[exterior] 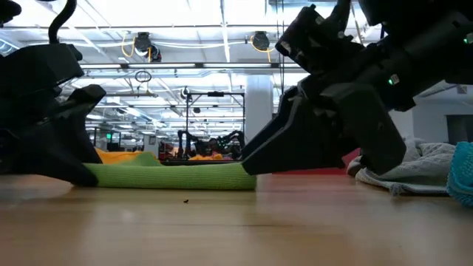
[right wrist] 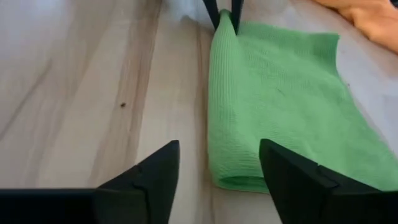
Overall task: Fold microfiber towels
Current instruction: Fold the dark green microfiber cloth
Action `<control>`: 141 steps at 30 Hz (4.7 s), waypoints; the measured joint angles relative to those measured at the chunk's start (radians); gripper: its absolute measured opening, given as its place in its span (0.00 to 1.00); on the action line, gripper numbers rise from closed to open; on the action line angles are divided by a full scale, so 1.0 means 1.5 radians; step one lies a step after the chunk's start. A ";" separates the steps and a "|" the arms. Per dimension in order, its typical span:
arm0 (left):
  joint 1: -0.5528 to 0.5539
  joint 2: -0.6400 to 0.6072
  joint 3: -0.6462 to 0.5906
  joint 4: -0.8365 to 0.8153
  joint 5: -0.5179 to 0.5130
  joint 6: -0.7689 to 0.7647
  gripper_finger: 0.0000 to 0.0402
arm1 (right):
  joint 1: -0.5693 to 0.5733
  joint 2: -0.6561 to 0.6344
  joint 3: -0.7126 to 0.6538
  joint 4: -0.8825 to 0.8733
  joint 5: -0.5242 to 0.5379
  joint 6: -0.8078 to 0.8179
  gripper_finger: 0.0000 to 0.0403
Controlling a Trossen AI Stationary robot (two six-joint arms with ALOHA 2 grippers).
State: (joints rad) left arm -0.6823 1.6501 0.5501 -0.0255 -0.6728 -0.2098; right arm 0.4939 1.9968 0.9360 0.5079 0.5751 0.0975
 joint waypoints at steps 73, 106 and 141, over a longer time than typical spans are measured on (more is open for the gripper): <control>0.147 -0.215 0.011 -0.005 0.449 0.019 0.05 | -0.146 -0.053 0.000 0.073 -0.352 0.242 0.02; 0.304 -0.153 0.011 -0.137 0.341 -0.025 0.19 | -0.193 -0.068 0.000 -0.039 -0.196 0.184 0.30; 0.304 -0.255 0.011 -0.270 0.244 -0.025 0.51 | -0.221 0.202 0.028 0.382 -0.256 0.072 0.01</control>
State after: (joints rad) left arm -0.2267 1.2683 0.5663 -0.4304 -0.3070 -0.2469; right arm 0.1623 2.3005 0.9779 1.0810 0.1909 0.2050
